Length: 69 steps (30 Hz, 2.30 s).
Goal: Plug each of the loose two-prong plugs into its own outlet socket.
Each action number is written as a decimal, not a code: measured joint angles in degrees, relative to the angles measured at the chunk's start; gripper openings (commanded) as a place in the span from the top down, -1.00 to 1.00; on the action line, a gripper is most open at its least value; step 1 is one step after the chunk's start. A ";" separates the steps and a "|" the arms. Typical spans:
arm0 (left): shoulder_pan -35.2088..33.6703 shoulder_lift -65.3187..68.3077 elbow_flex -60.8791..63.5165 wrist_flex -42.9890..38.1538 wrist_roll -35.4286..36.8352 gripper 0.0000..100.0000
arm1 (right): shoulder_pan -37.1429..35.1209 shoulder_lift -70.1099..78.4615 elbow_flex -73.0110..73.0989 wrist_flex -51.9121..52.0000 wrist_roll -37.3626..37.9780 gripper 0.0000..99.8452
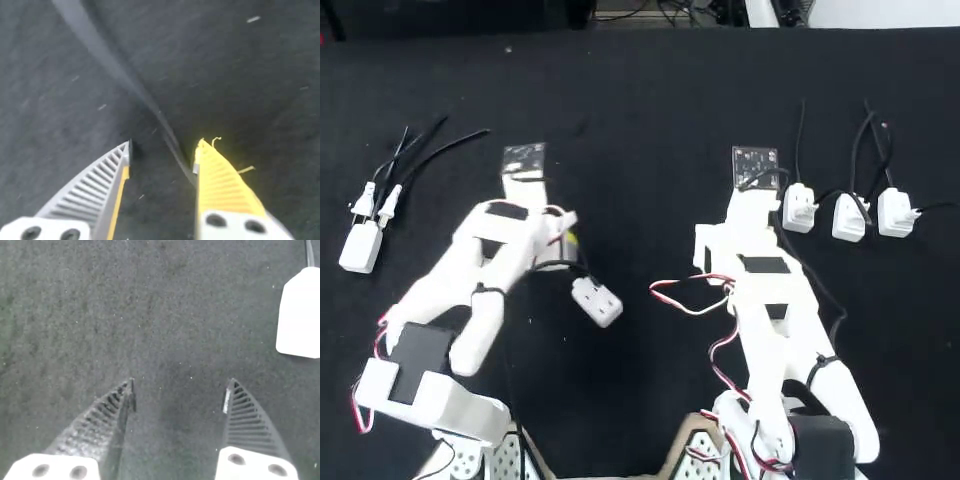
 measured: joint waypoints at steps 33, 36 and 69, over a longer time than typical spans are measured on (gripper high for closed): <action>-32.26 -0.35 -34.20 29.19 -29.10 0.59 | 0.00 0.00 0.00 0.00 0.00 0.46; -34.37 0.18 -36.57 29.19 -37.54 0.59 | 0.00 0.00 0.00 0.00 0.00 0.46; -37.54 49.85 -84.48 32.35 -50.29 0.59 | 0.00 0.00 0.00 0.00 0.00 0.46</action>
